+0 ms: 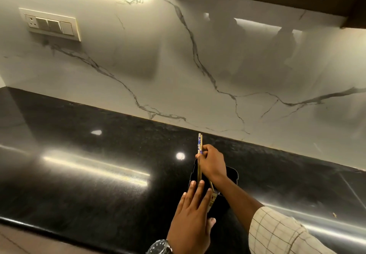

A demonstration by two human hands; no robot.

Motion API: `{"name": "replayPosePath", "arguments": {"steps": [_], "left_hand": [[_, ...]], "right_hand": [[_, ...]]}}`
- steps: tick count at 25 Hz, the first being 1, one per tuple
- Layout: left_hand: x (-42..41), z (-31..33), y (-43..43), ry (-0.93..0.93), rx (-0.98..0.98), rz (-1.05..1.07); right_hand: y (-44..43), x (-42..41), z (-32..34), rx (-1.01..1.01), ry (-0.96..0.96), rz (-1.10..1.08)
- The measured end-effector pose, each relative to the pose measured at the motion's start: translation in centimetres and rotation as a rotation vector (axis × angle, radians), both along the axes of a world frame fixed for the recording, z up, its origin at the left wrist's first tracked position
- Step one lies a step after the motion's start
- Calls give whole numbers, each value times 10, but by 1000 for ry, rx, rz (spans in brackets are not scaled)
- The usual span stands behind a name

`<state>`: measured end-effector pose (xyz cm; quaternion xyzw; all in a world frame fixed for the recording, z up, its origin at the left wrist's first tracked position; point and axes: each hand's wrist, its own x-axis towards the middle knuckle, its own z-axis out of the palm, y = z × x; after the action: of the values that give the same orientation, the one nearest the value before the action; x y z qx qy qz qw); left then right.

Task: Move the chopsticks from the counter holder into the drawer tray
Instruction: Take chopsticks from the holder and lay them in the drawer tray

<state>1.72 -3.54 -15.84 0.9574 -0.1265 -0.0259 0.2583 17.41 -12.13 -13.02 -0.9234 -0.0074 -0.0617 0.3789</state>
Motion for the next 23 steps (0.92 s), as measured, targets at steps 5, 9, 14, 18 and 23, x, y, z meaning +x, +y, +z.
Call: {"name": "replayPosePath", "arguments": {"steps": [5, 9, 14, 18, 23], "left_hand": [[0, 0, -1, 25, -12, -7], [2, -1, -3, 29, -62, 22], [-6, 20, -4, -77, -456, 273], [-32, 66, -17, -349, -719, 262], [-55, 97, -39, 105, -1039, 1]], "right_hand": [[-4, 1, 8, 136, -71, -72], [-11, -12, 49, 368, -254, -129], [-50, -81, 127, 805, -618, -101], [-72, -154, 139, 878, -499, -68], [-74, -206, 120, 833, -168, -50]]}}
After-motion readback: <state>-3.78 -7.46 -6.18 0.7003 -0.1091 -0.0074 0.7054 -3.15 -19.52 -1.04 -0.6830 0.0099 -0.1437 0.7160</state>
